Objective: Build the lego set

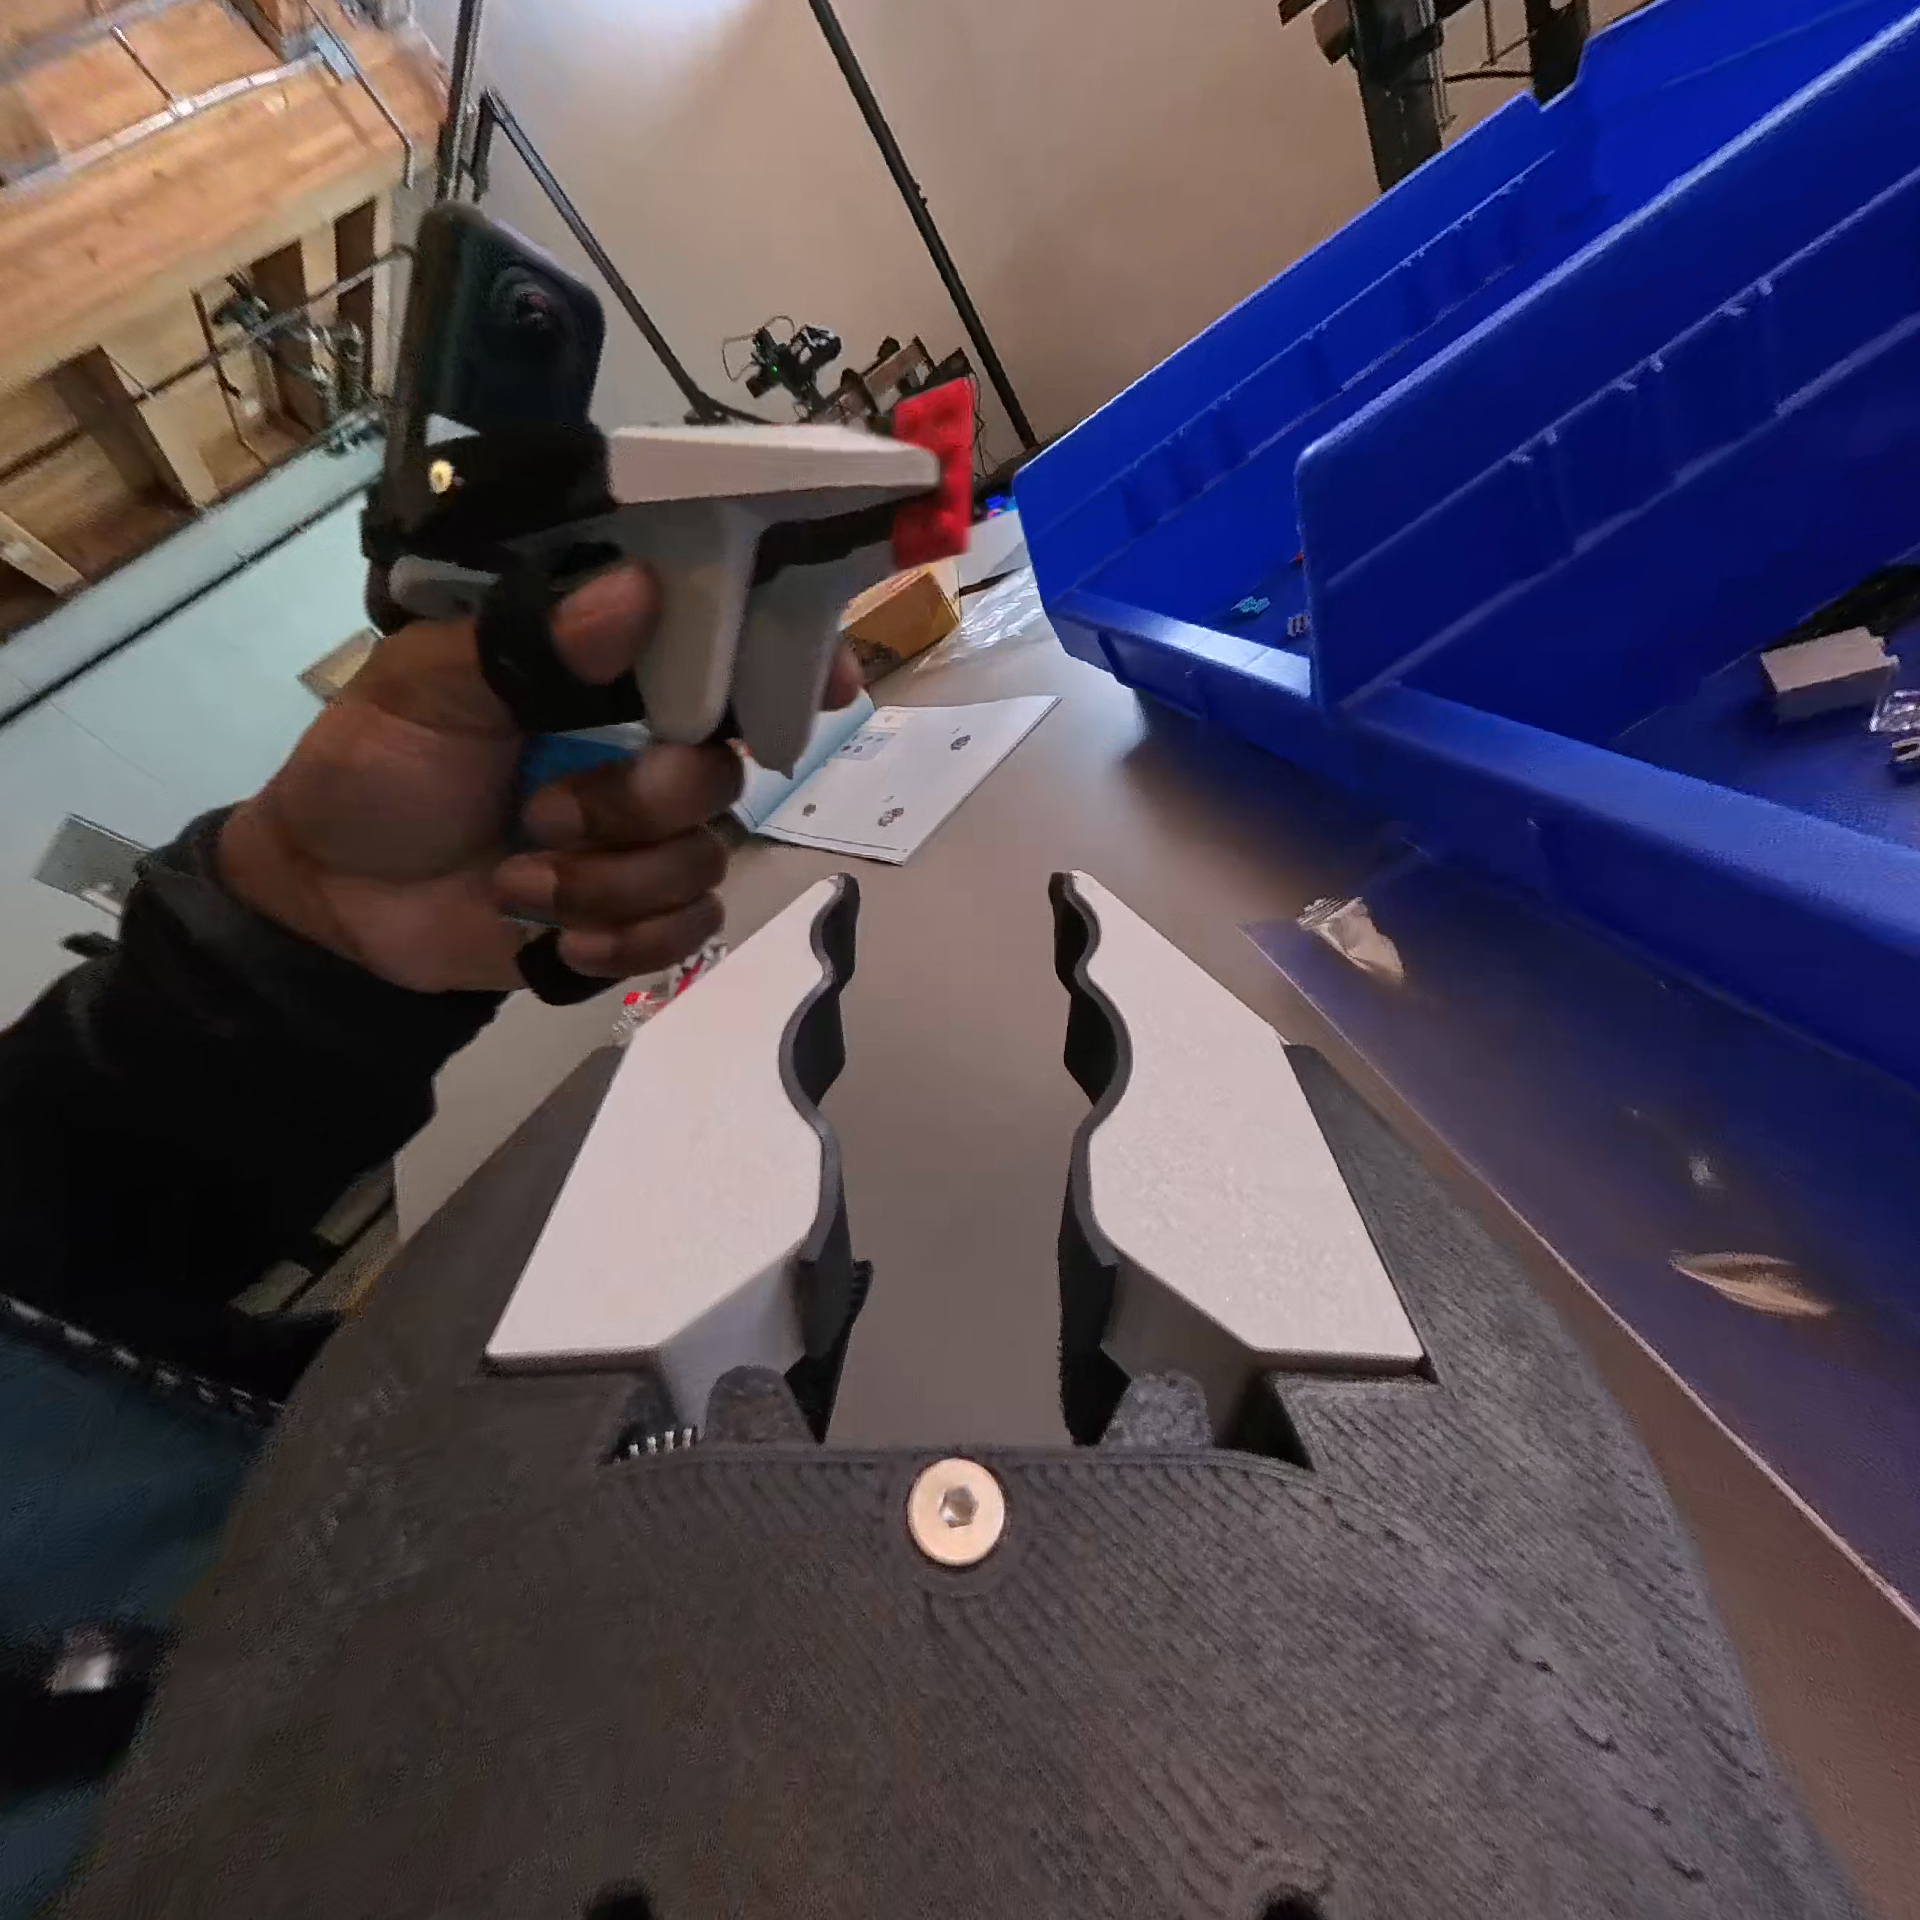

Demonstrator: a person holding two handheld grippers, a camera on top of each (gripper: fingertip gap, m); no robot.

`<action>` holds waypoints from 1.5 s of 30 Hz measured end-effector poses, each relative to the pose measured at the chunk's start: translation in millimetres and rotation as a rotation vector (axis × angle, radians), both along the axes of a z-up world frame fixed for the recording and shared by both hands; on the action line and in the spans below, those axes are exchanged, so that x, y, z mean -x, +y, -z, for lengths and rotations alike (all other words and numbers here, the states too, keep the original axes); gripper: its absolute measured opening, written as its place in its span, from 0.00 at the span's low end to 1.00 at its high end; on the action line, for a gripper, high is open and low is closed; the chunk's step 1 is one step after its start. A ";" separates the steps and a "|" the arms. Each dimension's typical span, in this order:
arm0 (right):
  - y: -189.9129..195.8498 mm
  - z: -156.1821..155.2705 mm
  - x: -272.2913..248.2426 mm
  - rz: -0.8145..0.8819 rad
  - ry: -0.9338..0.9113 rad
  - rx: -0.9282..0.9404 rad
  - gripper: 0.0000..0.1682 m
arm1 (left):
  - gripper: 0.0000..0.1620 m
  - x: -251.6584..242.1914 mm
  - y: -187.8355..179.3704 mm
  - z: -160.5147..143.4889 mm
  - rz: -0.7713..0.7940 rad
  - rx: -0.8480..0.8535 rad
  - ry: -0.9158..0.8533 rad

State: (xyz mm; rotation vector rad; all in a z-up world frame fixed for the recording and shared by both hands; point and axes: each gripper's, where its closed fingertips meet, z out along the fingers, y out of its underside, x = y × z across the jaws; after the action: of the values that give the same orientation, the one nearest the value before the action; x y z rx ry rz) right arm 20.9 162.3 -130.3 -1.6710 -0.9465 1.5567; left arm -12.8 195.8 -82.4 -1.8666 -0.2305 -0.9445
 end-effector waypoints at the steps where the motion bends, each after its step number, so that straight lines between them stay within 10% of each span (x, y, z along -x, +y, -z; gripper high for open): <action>1: 0.7 0.2 -0.2 -0.003 0.002 0.011 0.23 | 0.03 -6.7 9.6 1.2 0.008 0.006 0.015; 23: 1.6 -3.2 -9.4 -0.067 0.052 0.119 0.23 | 0.04 -74.1 115.8 67.7 0.254 0.275 0.708; 45: -2.4 -2.3 -16.6 -0.154 0.057 0.210 0.24 | 0.05 -71.5 121.6 101.3 0.283 0.417 0.743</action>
State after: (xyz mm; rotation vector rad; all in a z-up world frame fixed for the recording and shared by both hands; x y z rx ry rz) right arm 37.5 159.9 -127.9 -1.7184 -0.9276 1.8514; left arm 58.7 317.4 -183.7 -2.5492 0.3206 -0.3322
